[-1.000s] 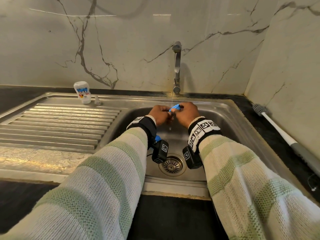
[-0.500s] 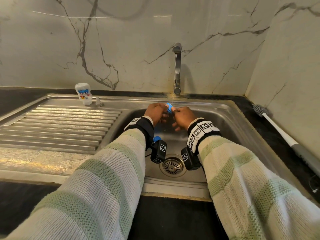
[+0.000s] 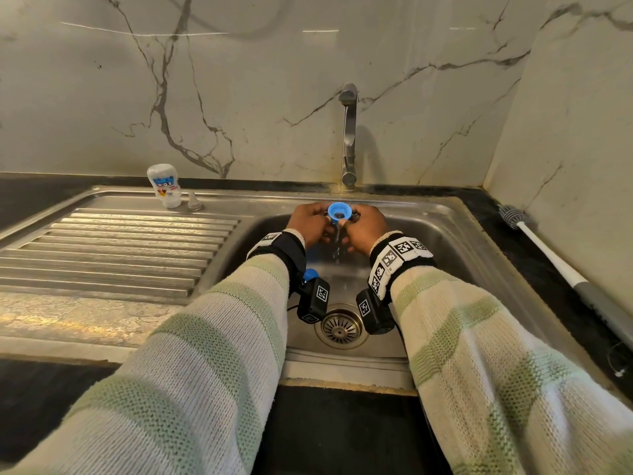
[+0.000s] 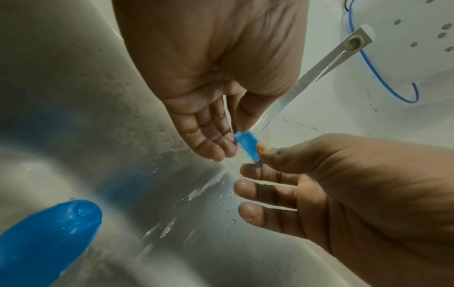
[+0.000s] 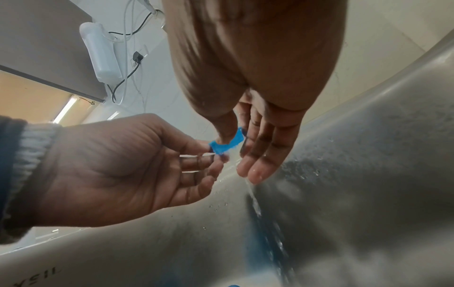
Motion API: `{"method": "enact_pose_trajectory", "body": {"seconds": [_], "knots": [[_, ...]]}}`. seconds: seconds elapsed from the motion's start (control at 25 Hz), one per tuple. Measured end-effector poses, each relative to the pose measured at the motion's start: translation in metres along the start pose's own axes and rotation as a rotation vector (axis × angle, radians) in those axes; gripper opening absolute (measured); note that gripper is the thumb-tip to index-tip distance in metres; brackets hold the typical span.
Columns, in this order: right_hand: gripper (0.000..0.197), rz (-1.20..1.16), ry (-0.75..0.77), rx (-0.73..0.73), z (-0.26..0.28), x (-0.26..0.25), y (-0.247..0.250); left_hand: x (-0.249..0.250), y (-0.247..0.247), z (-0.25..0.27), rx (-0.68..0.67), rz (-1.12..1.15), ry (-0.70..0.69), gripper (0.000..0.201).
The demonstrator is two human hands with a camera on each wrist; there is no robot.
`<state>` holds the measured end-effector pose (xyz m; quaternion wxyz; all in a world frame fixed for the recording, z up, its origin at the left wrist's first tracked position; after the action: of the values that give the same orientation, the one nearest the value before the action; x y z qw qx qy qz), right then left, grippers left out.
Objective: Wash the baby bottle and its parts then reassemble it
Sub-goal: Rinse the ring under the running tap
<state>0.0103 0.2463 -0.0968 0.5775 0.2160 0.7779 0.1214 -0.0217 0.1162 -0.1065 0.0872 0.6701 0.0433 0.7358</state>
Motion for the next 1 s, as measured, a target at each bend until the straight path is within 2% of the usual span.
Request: {"method": "enact_pose_trajectory", "body": {"seconds": [0.2,0.36,0.56,0.68,0.8,1.0], "knots": [[0.016,-0.015,-0.064,-0.066,0.001,0.003,-0.006,-0.003,0.000,-0.001,-0.026,0.029,0.056,0.023],[0.007,-0.041,-0.053,-0.062,0.000,0.004,-0.005,-0.003,0.001,-0.005,-0.001,0.052,0.082,0.022],[0.029,-0.080,-0.057,-0.063,-0.003,0.008,-0.006,-0.010,0.004,-0.008,0.019,0.050,0.015,0.015],[0.014,-0.135,-0.092,-0.039,-0.004,0.008,-0.007,-0.012,0.006,-0.012,0.021,0.007,0.006,0.018],[0.018,-0.179,-0.126,0.005,-0.004,0.009,-0.006,-0.013,0.006,-0.014,0.037,0.007,0.019,0.017],[0.003,-0.095,-0.048,0.061,-0.007,0.007,-0.002,-0.010,0.002,-0.011,0.012,0.131,0.043,0.025]]}}
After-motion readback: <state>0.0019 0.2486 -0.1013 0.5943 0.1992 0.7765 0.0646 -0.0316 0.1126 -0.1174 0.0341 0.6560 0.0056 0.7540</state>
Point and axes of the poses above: each hand's wrist, its own z-axis away from the middle knuckle, its own y-axis out of the back of the hand, x = y × z, the point moved 4 cm from there along -z, towards the middle knuckle, and after that the axes turned 9 degrees about y, right-handed, at the moved point
